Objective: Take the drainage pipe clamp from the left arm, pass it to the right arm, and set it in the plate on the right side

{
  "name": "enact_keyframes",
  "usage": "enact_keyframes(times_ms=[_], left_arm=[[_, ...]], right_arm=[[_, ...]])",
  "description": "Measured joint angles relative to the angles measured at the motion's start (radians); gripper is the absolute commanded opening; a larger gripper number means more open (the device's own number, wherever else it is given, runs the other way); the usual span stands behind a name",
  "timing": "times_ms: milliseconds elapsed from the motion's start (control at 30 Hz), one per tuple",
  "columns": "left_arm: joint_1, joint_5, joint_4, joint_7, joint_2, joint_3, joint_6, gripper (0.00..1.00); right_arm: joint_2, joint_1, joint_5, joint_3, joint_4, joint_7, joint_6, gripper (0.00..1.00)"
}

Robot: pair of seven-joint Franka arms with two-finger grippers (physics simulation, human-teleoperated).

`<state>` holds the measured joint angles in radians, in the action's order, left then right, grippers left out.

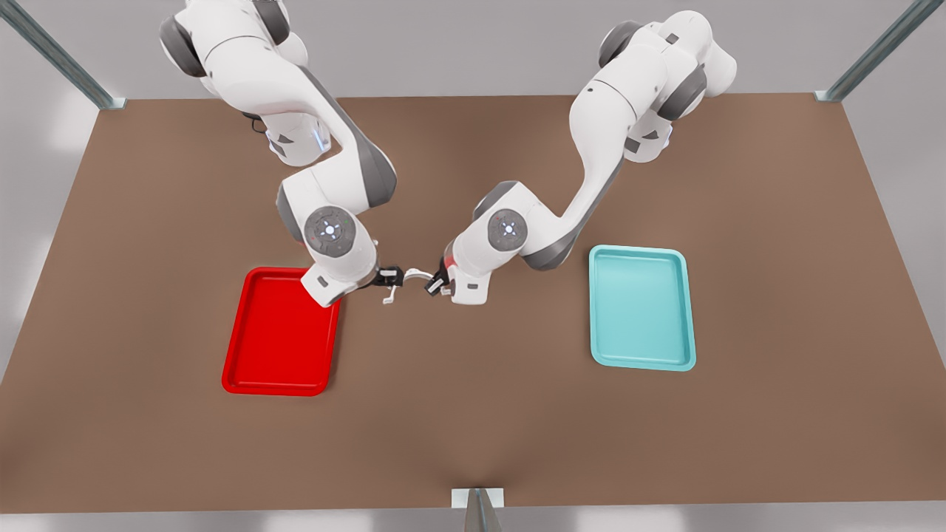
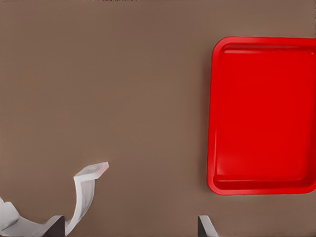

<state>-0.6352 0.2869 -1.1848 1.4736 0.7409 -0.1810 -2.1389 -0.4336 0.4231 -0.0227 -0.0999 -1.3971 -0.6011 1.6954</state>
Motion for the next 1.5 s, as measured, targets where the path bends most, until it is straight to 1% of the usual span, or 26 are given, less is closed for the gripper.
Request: enact_keyframes(times_ms=[167, 400, 433, 533, 567, 600, 633, 667, 700, 733, 767, 967, 1067, 1133, 1200, 1267, 1300, 1333, 1400, 1433, 1500], left_arm=[[0.0, 0.0, 0.0, 0.03, 0.0, -0.006, -0.004, 0.21], [0.006, 0.0, 0.0, 0.059, 0.0, -0.004, -0.011, 0.21], [0.007, 0.0, 0.0, 0.063, 0.0, -0.005, -0.012, 0.21], [0.011, 0.001, 0.0, 0.072, 0.0, -0.006, -0.014, 0.21], [0.012, 0.001, 0.0, 0.074, 0.0, -0.006, -0.014, 0.21], [0.012, 0.001, 0.0, 0.077, 0.0, -0.006, -0.014, 0.21], [0.012, 0.001, 0.0, 0.079, 0.0, -0.006, -0.015, 0.21], [0.012, 0.001, 0.0, 0.082, 0.0, -0.006, -0.016, 0.21], [0.011, 0.001, 0.0, 0.084, 0.0, -0.006, -0.017, 0.21], [0.011, 0.001, 0.0, 0.086, 0.0, -0.006, -0.018, 0.21], [0.011, 0.001, 0.0, 0.087, 0.0, -0.006, -0.019, 1.0], [-0.004, 0.0, -0.001, 0.091, -0.02, -0.006, -0.048, 1.0], [0.037, 0.001, -0.001, 0.09, -0.036, -0.007, -0.018, 1.0], [0.07, 0.002, 0.0, 0.086, -0.05, -0.01, 0.025, 1.0], [0.138, 0.002, 0.0, 0.068, -0.079, -0.021, 0.094, 1.0], [0.289, -0.001, 0.0, 0.008, -0.118, -0.014, 0.193, 1.0], [0.362, -0.003, 0.0, -0.031, -0.13, 0.003, 0.24, 1.0], [0.41, -0.02, -0.001, -0.08, -0.146, 0.044, 0.285, 1.0], [0.481, -0.118, -0.001, -0.202, -0.184, 0.081, 0.362, 1.0], [0.526, -0.153, -0.002, -0.265, -0.22, 0.087, 0.397, 1.0], [0.591, -0.201, -0.035, -0.379, -0.334, 0.092, 0.469, 1.0]], right_arm=[[-0.035, 0.006, 0.001, -0.017, 0.012, -0.143, 0.05, 1.0], [-0.042, 0.026, 0.002, -0.024, -0.026, -0.294, 0.076, 1.0], [-0.042, 0.026, 0.002, -0.025, -0.031, -0.312, 0.078, 0.96], [-0.042, 0.027, 0.002, -0.027, -0.041, -0.361, 0.081, 0.74], [-0.043, 0.027, 0.001, -0.027, -0.042, -0.375, 0.082, 0.69], [-0.045, 0.029, 0.002, -0.027, -0.043, -0.389, 0.083, 0.56], [-0.046, 0.031, 0.002, -0.027, -0.043, -0.401, 0.084, 0.48], [-0.048, 0.032, 0.002, -0.027, -0.044, -0.413, 0.086, 0.42], [-0.049, 0.033, 0.002, -0.027, -0.044, -0.425, 0.087, 0.32], [-0.05, 0.034, 0.003, -0.027, -0.044, -0.436, 0.088, 0.26], [-0.05, 0.034, 0.003, -0.027, -0.044, -0.446, 0.089, 0.21], [-0.051, 0.028, 0.003, -0.027, -0.041, -0.496, 0.092, 0.21], [-0.043, 0.01, 0.002, -0.027, -0.053, -0.512, 0.089, 0.21], [-0.015, -0.027, 0.001, -0.027, -0.097, -0.512, 0.087, 0.21], [0.018, -0.087, 0.0, -0.028, -0.15, -0.499, 0.086, 0.21], [0.044, -0.157, 0.0, -0.029, -0.193, -0.474, 0.085, 0.21], [0.055, -0.198, 0.0, -0.03, -0.215, -0.456, 0.085, 0.21], [0.063, -0.24, 0.001, -0.03, -0.233, -0.434, 0.086, 0.21], [0.074, -0.326, 0.002, -0.03, -0.271, -0.38, 0.091, 0.21], [0.085, -0.36, 0.002, -0.03, -0.304, -0.351, 0.101, 0.21], [0.132, -0.439, 0.003, -0.034, -0.44, -0.285, 0.153, 0.21]])
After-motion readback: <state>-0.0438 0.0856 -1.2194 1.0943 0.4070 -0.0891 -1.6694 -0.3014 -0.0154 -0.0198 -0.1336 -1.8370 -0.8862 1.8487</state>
